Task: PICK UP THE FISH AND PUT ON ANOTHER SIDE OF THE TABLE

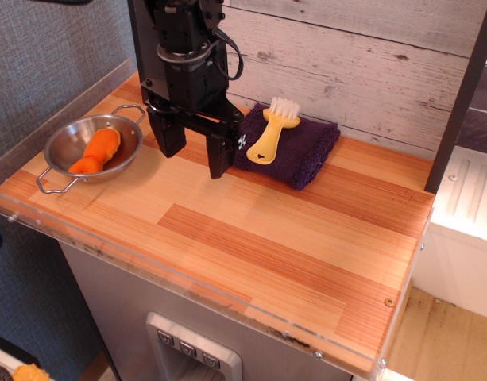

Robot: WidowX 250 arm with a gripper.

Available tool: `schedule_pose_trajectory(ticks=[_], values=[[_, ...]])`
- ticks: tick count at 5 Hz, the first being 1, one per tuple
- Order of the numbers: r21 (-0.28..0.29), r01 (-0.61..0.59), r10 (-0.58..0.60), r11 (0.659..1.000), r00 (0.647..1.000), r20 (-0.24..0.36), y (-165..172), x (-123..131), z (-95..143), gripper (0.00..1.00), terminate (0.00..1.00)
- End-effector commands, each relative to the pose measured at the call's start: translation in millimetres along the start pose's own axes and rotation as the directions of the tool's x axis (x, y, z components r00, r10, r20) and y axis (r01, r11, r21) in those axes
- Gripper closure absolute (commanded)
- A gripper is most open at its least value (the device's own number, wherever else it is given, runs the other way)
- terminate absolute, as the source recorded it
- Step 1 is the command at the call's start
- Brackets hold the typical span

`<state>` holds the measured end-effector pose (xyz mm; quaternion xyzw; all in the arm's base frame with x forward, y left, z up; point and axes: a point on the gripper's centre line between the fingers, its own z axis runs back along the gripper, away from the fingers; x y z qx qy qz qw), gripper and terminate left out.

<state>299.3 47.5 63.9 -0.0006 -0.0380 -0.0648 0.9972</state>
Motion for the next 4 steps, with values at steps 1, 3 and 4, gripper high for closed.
schedule_pose_trajectory(ticks=[1, 3, 4], values=[[0.000, 0.000, 0.000, 1.000, 1.000, 0.000, 0.0, 0.0, 0.0, 0.00, 0.00], [0.025, -0.061, 0.061, 0.998, 0.998, 0.014, 81.6, -1.7, 24.4, 0.00, 0.00], [0.049, -0.074, 0.074, 0.996, 0.997, 0.011, 113.7, -10.7, 26.5, 0.00, 0.00]])
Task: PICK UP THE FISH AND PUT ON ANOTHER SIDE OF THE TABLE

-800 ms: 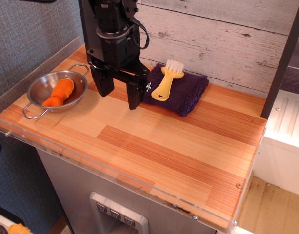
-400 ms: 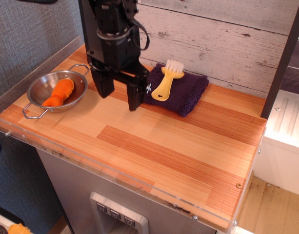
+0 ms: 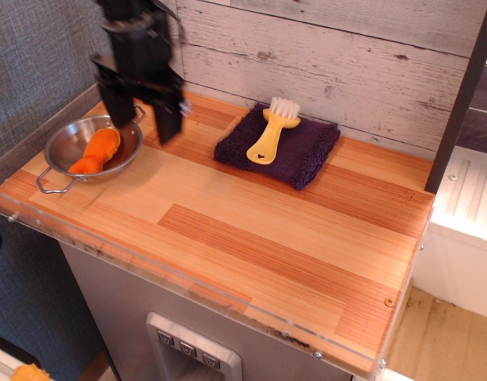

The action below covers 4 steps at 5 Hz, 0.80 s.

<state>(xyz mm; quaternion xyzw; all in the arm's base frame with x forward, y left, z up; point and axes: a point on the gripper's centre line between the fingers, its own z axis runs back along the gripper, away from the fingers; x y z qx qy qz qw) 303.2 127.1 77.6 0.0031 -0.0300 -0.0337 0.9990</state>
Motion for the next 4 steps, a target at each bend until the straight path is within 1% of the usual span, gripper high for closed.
schedule_pose_trajectory(ticks=[1, 2, 3, 4], values=[[0.059, -0.034, 0.033, 0.998, 0.999, 0.024, 46.5, -10.4, -0.6, 0.00, 0.00], [0.086, -0.069, 0.068, 0.994, 0.998, 0.013, 48.2, -14.1, -13.8, 0.00, 0.00], [0.110, -0.112, 0.109, 0.988, 0.993, 0.035, 54.3, -17.9, -24.6, 0.00, 0.00], [0.138, -0.135, 0.132, 0.981, 0.991, 0.033, 57.6, -18.1, -35.0, 0.00, 0.00]])
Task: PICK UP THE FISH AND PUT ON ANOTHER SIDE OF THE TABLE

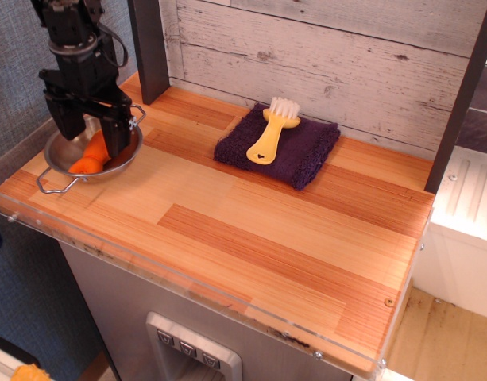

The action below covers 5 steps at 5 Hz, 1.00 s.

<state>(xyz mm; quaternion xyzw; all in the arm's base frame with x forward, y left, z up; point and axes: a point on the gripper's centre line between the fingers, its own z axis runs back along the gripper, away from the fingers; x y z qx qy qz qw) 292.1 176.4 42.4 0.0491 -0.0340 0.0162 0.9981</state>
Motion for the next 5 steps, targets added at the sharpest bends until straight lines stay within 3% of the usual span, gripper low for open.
schedule_pose_trajectory(ticks=[1, 2, 3, 4, 5], values=[[0.057, -0.052, 0.052, 0.997, 0.999, 0.009, 11.0, -0.9, -8.3, 0.00, 0.00], [0.050, -0.067, 0.068, 0.996, 0.998, -0.002, 14.3, -2.2, -15.0, 0.00, 0.00], [0.041, -0.084, 0.084, 0.996, 0.996, 0.002, 16.2, -2.7, -17.1, 1.00, 0.00], [0.046, -0.085, 0.085, 0.995, 0.996, 0.005, 17.3, -3.5, -14.2, 1.00, 0.00], [0.050, -0.126, 0.122, 0.991, 0.991, 0.062, 20.4, -3.2, 7.1, 1.00, 0.00]])
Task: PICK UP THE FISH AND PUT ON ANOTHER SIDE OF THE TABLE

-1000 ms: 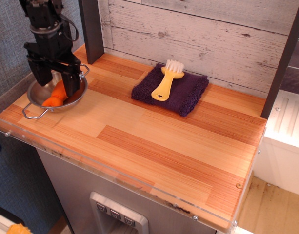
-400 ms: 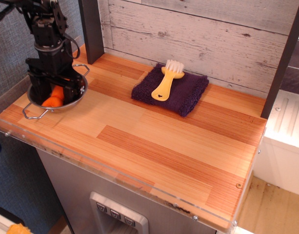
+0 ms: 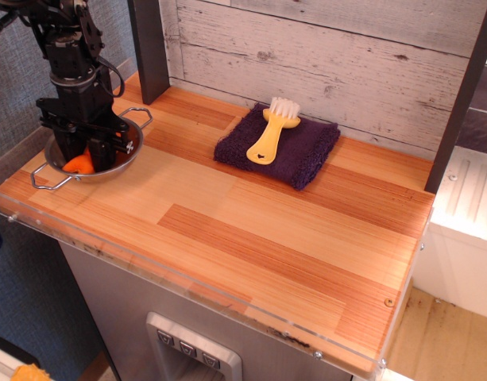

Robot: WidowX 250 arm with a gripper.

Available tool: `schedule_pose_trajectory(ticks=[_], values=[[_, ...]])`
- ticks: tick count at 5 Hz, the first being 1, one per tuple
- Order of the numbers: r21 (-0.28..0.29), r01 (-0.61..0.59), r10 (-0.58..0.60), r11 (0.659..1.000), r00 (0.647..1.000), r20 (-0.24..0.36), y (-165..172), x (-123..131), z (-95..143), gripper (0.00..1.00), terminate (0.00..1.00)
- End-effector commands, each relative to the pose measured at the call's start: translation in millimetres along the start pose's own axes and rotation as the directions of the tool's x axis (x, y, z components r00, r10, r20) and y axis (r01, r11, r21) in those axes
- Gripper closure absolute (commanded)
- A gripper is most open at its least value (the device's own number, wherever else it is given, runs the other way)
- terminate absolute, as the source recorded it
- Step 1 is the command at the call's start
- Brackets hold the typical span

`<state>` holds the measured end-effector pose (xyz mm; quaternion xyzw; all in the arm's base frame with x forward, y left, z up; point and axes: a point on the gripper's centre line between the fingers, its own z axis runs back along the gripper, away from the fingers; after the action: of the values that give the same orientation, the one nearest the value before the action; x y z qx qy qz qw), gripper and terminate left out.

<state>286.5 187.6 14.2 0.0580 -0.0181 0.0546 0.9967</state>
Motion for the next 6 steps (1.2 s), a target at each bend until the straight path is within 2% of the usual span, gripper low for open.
schedule_pose_trajectory(ticks=[1, 2, 3, 4, 6], values=[[-0.050, -0.166, 0.173, 0.985, 0.962, 0.213, -0.3, 4.5, 86.7, 1.00, 0.00], [-0.121, -0.151, 0.180, 0.981, 0.944, 0.277, -42.2, 3.8, 128.9, 1.00, 0.00], [-0.204, -0.089, 0.145, 0.975, 0.948, 0.282, -88.0, -1.1, 129.9, 1.00, 0.00], [-0.259, 0.021, 0.044, 0.966, 0.969, 0.243, -138.6, -11.6, 110.2, 1.00, 0.00], [-0.211, 0.122, -0.077, 0.970, 0.975, 0.209, -239.7, -28.1, 86.4, 1.00, 0.00]])
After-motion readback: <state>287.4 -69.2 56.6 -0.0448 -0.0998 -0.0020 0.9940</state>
